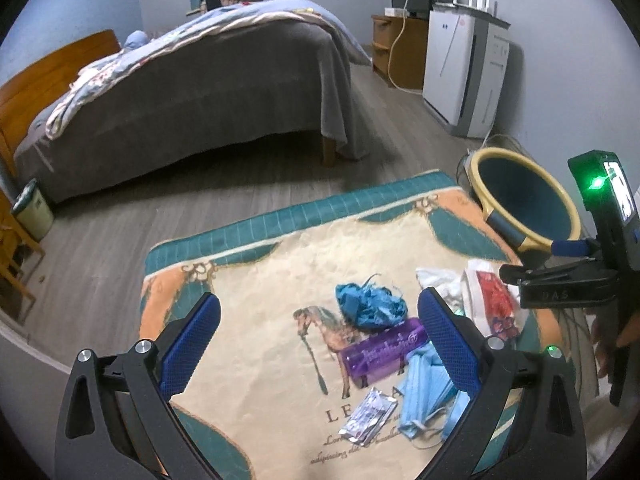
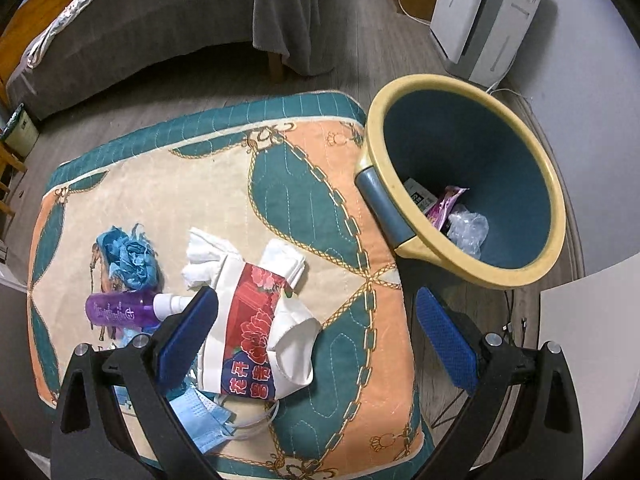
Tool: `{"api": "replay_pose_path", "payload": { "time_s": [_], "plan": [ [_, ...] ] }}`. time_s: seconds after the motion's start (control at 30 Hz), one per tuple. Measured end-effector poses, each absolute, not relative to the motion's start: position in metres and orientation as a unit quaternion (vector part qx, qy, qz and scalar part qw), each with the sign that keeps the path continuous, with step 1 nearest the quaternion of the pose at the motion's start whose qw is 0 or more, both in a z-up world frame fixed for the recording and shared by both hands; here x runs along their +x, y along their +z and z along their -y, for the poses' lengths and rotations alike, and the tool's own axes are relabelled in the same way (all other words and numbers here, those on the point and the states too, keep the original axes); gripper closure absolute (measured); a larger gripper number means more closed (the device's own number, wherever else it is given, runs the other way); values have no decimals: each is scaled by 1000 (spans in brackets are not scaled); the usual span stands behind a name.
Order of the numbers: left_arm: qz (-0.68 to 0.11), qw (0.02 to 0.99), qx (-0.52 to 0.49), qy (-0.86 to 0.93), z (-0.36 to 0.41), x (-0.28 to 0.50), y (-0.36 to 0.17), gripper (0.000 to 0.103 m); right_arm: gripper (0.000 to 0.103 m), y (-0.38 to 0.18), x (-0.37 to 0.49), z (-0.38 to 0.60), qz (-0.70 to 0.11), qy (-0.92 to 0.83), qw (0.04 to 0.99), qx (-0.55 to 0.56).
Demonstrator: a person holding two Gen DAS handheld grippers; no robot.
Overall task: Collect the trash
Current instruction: 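Grasp the blue face mask with the left tool while the right grasps the red-white paper bag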
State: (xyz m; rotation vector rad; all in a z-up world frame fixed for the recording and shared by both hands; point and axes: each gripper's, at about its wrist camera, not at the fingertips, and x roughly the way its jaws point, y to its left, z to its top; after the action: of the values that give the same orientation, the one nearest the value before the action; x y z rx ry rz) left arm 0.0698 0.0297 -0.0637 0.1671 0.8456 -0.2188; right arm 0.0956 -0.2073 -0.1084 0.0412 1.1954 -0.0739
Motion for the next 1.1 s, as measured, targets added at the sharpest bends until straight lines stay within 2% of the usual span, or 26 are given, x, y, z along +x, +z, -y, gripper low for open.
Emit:
{"api": "replay_pose_path", "payload": {
  "time_s": [0.2, 0.33, 0.37, 0.4, 0.53, 0.6, 0.77, 0.87, 0.93, 0.97, 1.07, 1.1],
  "plan": [
    [-431, 890, 84, -121, -24, 70, -73, 5, 6, -115, 96, 211, -572, -31, 819, 25],
    [-448, 875, 108, -148, -10, 64, -87, 5, 13, -116, 94, 213, -578, -24, 815, 36],
    [-452, 872, 110, -154, -7, 62, -89, 5, 15, -117, 94, 213, -580, -22, 813, 39],
    [-456, 869, 111, -159, -4, 60, -92, 5, 23, -118, 93, 213, -582, -18, 812, 42],
    [-478, 853, 110, -175, 9, 55, -105, 7, 40, -121, 91, 212, -594, -5, 803, 49],
    [-491, 844, 105, -188, 15, 54, -110, 8, 52, -122, 90, 211, -598, 3, 799, 55],
    [-526, 813, 126, -213, 34, 47, -132, 8, 58, -124, 88, 208, -608, 24, 791, 68],
    [-534, 805, 137, -218, 43, 47, -141, 10, 58, -125, 88, 202, -611, 33, 788, 65],
    [-542, 799, 140, -221, 47, 47, -147, 25, 64, -129, 89, 200, -618, 36, 783, 56],
    [-550, 793, 141, -222, 49, 48, -152, 28, 72, -133, 89, 199, -623, 37, 780, 49],
    [-561, 783, 143, -225, 54, 51, -160, 38, 80, -136, 92, 196, -625, 36, 779, 32],
    [-562, 782, 146, -226, 55, 52, -162, 45, 84, -135, 92, 196, -622, 35, 782, 25]
  ]
}}
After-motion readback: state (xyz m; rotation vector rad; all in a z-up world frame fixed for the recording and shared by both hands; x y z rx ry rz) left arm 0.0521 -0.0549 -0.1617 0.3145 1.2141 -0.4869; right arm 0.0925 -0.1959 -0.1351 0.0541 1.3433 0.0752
